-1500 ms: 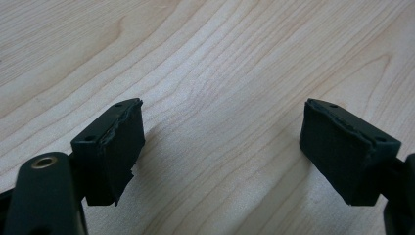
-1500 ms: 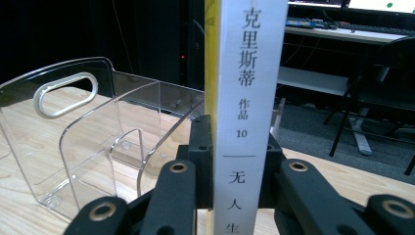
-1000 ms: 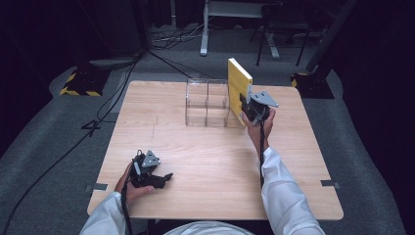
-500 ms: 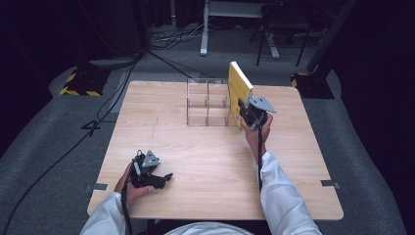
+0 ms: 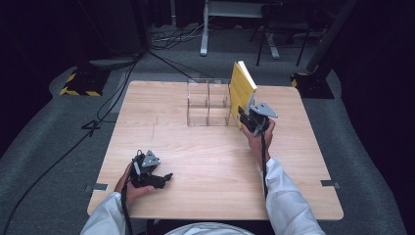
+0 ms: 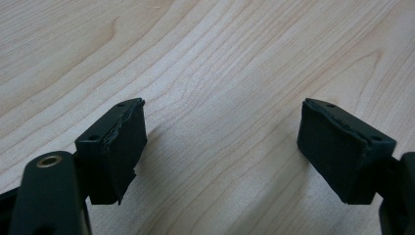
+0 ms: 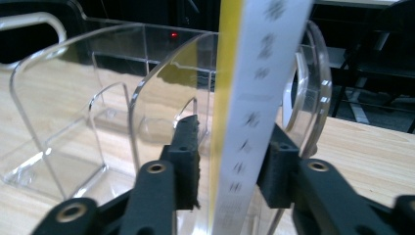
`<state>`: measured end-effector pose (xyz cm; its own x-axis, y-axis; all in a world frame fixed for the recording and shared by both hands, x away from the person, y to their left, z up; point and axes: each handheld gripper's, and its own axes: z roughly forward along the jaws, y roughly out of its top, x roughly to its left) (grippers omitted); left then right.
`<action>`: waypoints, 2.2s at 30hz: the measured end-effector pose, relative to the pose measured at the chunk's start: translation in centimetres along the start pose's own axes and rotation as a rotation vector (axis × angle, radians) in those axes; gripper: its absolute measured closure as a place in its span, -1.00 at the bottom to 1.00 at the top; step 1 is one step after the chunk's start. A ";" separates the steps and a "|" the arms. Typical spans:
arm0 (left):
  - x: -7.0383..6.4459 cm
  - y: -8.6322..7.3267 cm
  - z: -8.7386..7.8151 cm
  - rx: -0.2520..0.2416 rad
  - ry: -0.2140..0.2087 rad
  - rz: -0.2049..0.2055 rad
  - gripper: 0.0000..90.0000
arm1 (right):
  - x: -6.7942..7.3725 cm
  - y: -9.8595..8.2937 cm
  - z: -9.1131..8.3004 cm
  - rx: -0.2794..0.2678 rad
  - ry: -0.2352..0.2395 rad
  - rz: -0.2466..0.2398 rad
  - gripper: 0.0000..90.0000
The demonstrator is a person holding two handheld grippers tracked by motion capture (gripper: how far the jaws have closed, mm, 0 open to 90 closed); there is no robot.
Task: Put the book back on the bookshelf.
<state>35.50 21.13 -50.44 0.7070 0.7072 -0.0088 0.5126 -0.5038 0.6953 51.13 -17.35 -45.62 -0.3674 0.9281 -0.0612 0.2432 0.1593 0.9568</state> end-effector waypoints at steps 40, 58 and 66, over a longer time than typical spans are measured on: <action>0.0 0.0 0.0 0.000 -0.003 -0.007 -0.58 | -1.8 0.8 -2.1 0.122 0.155 -0.143 -0.10; 0.0 0.0 0.0 0.001 -0.003 -0.007 -0.59 | -2.2 1.6 -3.6 0.198 0.171 -0.210 -0.45; 0.0 0.1 0.1 0.002 -0.004 -0.004 -0.59 | -2.6 2.0 -4.8 0.230 0.201 -0.232 -0.47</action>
<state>35.59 21.10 -50.44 0.7066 0.7075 -0.0145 0.5164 -0.5016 0.6941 48.26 -21.09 -42.19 -0.5999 0.7772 -0.1900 0.3195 0.4504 0.8337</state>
